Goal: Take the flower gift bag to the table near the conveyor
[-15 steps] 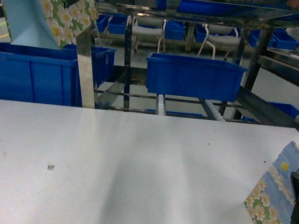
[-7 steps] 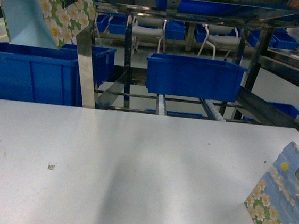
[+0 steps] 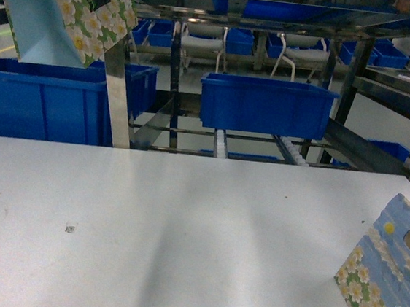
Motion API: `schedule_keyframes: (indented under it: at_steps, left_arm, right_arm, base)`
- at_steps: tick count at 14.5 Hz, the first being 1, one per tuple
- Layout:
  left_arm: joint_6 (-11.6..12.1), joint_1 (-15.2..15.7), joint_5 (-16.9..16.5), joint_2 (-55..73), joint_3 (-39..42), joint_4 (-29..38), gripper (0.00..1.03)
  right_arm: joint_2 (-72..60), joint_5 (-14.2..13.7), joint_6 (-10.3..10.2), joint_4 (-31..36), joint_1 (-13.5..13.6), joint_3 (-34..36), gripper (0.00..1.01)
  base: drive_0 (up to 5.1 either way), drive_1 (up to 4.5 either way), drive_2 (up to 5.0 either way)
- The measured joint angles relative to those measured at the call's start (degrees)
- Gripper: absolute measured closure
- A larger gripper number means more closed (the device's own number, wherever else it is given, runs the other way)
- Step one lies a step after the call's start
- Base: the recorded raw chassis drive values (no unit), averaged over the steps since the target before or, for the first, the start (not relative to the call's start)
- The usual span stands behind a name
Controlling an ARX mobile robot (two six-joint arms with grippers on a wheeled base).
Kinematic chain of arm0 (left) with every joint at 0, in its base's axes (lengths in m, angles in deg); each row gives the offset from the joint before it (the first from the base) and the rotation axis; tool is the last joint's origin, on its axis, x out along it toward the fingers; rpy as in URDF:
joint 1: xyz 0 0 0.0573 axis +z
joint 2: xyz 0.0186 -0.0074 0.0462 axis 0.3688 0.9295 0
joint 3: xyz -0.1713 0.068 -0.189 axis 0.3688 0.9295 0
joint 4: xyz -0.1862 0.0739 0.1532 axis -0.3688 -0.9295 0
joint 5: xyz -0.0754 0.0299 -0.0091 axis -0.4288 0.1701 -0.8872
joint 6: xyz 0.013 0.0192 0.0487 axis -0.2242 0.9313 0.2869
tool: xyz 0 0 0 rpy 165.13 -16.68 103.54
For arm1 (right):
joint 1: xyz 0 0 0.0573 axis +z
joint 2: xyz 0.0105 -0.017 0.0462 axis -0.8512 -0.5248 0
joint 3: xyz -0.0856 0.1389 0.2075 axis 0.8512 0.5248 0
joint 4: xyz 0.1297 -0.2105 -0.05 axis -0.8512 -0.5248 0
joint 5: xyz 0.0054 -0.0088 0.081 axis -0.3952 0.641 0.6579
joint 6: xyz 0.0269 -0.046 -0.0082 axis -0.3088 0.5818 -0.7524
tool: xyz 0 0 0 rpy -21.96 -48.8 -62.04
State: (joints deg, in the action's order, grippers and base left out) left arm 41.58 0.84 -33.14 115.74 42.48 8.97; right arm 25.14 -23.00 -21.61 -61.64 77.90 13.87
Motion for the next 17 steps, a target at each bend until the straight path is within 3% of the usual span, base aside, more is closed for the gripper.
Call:
schedule_keyframes:
  at_steps: [2,4,8,11,14,17]
  left_arm:
    - [-0.02,-0.63,1.42,0.28,0.11,0.66,1.01]
    - [-1.18,-2.27,7.30,4.72,1.92,4.22,1.01]
    - [-4.96,-4.92,14.80,15.19,4.59,11.10,1.01]
    - [-9.70,-5.64,18.75,22.62,7.48,15.26,1.01]
    - [-14.88,-7.10,20.20,28.06,9.20,18.91,1.01]
    - [-19.76,-10.71,21.53,32.96,9.70,19.98,1.01]
  right_arm:
    - [-0.28,-0.26,-0.02,-0.79,-0.04,-0.44,0.03]
    - [-0.20,-0.26,0.00,-0.55,-0.04,-0.44,0.03]
    - [-0.22,-0.26,-0.02,-0.68,-0.04,-0.44,0.03]
    - [-0.22,-0.26,-0.02,-0.68,-0.04,-0.44,0.03]
    - [-0.22,-0.26,-0.02,-0.68,-0.04,-0.44,0.03]
    - [-0.22,-0.24,-0.02,-0.68,-0.04,-0.44,0.03]
  base:
    - [0.0,0.00,0.0]
    - [0.0,0.00,0.0]
    - [0.0,0.00,0.0]
    - [0.0,0.00,0.0]
    - [0.0,0.00,0.0]
    - [0.0,0.00,0.0]
